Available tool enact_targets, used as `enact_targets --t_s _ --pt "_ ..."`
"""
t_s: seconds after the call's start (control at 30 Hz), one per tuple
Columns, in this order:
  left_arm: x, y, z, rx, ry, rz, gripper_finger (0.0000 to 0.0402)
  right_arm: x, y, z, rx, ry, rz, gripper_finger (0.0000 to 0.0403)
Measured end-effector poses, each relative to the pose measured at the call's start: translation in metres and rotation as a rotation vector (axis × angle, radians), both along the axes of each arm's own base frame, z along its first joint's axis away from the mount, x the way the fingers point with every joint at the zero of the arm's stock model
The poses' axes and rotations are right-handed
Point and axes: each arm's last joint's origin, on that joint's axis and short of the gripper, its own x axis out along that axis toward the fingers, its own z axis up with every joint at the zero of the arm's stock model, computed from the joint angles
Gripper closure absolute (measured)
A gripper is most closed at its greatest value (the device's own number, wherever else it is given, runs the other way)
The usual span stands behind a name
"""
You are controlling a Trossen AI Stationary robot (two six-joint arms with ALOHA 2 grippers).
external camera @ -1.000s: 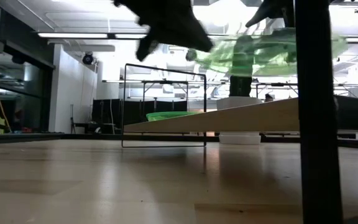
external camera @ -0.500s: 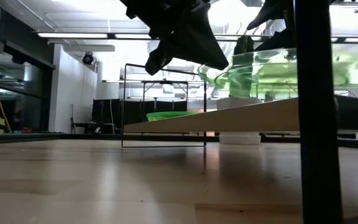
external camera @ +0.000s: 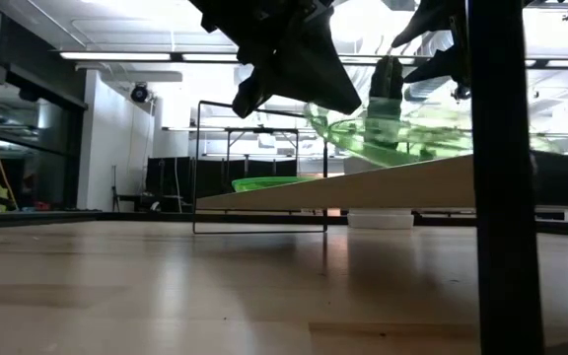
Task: Place and stack plates onto a shelf
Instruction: Put the left green plate on the shelf, then stack the green plate on top of the bottom green plate on the shelf
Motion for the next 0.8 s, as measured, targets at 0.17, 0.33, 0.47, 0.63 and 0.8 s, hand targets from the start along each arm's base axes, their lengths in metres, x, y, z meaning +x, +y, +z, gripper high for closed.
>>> enact_targets --t_s 0.17,0.33,0.47,0.63,0.8 --pt "0.001 0.002 0.0 0.009 0.0 0.0 0.0358 0.0 0.0 0.0 0.0 0.001 0.0 0.0167" --pt "0.001 0.008 0.003 0.013 0.003 -0.005 0.0328 0.0 0.0 0.0 0.001 0.0 0.003 0.0167" --pt "-0.003 0.02 0.02 0.003 -0.022 0.006 0.0303 0.0 0.0 0.0 0.002 0.0 0.003 0.0167" --pt "-0.019 0.036 0.055 0.028 -0.067 0.01 0.0278 0.0 0.0 0.0 -0.004 0.002 0.006 0.0167" --pt "-0.044 0.04 0.096 0.075 -0.169 0.008 0.0264 0.0 0.0 0.0 -0.021 0.004 0.016 0.0167"
